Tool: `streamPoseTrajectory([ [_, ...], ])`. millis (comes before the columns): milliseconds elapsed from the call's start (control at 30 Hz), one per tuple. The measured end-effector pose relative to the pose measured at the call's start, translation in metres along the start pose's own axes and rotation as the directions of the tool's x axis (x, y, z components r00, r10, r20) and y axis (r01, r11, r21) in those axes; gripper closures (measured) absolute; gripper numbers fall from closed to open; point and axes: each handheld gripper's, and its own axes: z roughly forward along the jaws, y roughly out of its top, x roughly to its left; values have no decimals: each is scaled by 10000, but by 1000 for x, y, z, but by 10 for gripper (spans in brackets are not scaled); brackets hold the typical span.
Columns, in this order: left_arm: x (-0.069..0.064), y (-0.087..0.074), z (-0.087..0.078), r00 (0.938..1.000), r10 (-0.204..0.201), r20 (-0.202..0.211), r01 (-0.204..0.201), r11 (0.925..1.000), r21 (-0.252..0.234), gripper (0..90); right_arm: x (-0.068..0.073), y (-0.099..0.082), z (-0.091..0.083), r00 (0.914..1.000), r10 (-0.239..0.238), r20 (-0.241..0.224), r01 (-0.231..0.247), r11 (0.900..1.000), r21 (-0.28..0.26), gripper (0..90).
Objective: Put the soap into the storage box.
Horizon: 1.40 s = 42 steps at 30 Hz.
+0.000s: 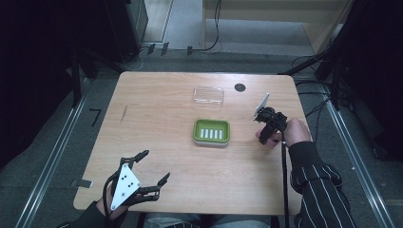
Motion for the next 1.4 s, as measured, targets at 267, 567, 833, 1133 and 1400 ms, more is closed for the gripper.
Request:
streamPoseTrajectory([
  [267,0,0,0,10000,19,14,-19,10000,16,136,8,10,-4,9992,-395,-23,395,9992,-7,386],
  [567,0,0,0,10000,19,13,-19,10000,35,136,13,21,-6,9956,-937,-46,936,9956,-102,386],
  [833,0,0,0,10000,0,14,0,10000,32,136,22,30,-9,9881,-1536,-7,1536,9881,-82,386],
  [1133,0,0,0,10000,6,-13,-6,10000,30,137,28,37,-17,9813,-1924,-64,1922,9812,-177,386],
  [1400,0,0,0,10000,-1,-7,1,10000,33,136,31,43,-21,9747,-2235,-55,2233,9745,-244,386],
])
